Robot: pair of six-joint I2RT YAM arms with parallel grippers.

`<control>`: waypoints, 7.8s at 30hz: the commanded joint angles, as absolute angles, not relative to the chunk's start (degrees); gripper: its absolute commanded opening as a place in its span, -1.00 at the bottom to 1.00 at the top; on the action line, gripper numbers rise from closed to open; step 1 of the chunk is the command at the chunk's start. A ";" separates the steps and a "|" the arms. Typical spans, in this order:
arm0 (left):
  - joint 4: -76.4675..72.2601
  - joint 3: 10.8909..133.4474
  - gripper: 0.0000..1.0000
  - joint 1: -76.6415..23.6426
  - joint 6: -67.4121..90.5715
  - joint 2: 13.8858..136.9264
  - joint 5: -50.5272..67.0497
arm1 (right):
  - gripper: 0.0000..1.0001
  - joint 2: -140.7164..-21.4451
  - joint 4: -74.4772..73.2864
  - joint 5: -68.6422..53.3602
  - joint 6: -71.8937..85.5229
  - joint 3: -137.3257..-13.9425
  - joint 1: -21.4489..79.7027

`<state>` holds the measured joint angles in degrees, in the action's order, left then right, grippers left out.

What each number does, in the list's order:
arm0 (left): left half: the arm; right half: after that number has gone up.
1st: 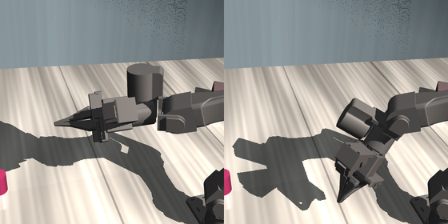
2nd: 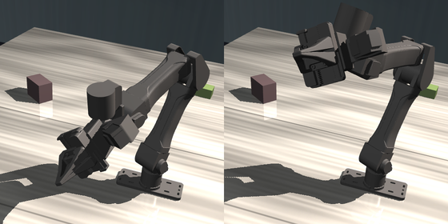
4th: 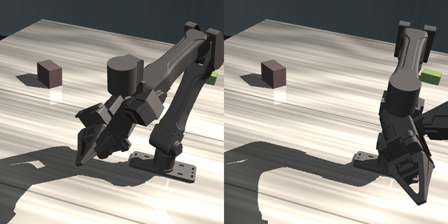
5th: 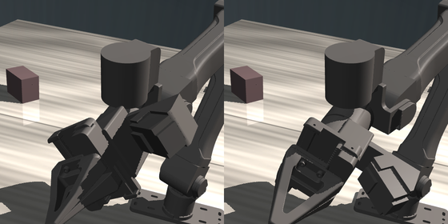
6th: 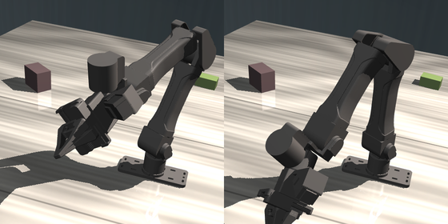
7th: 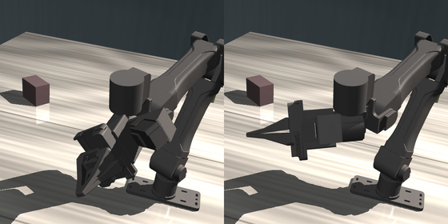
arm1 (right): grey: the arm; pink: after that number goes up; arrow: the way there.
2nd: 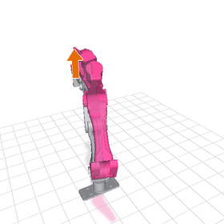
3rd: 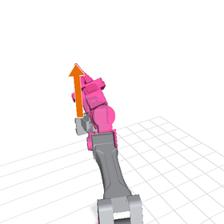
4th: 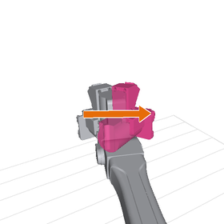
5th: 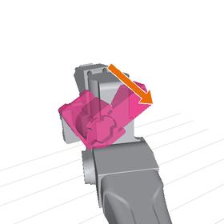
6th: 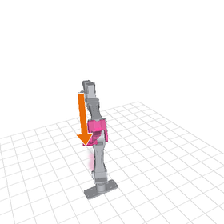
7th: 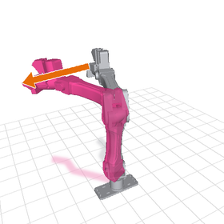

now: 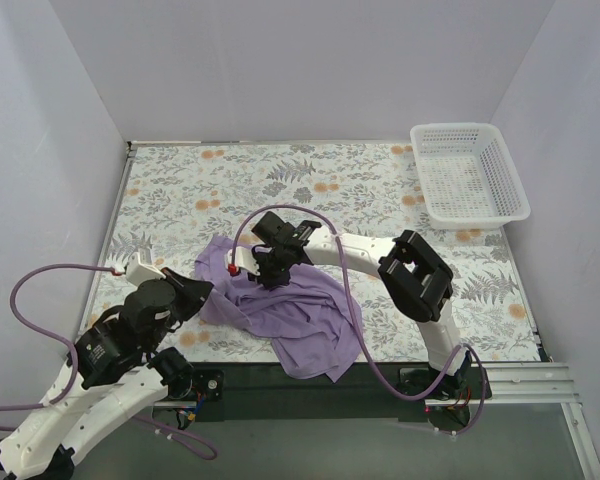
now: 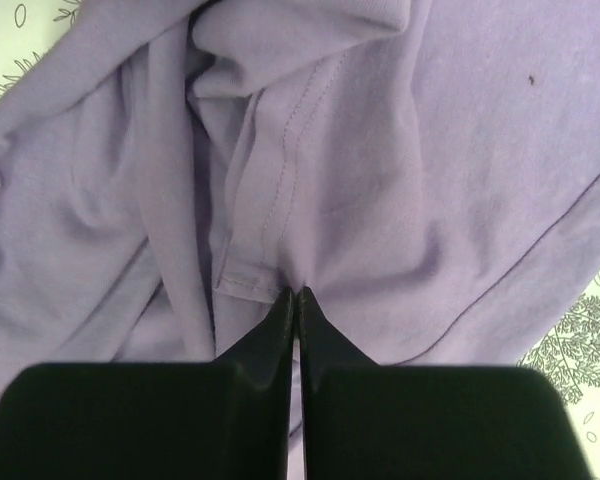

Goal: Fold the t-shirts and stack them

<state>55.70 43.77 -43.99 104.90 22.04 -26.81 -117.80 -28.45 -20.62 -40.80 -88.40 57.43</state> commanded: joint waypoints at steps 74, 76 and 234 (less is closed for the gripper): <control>-2.72 62.58 -0.45 -24.26 31.03 104.85 5.19 | 0.39 -106.52 -22.59 -24.97 0.71 -68.47 42.98; -2.55 62.58 -0.66 -24.26 31.03 105.03 5.01 | 0.11 -106.61 -22.76 -24.09 0.18 -68.55 42.98; 18.98 104.16 -1.00 -4.57 106.17 89.00 40.32 | -0.97 -92.10 -34.56 -32.00 -37.31 -110.45 -3.16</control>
<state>27.33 82.08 -6.46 106.34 84.58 38.87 -90.37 -42.87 -32.12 -52.16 -101.34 -2.98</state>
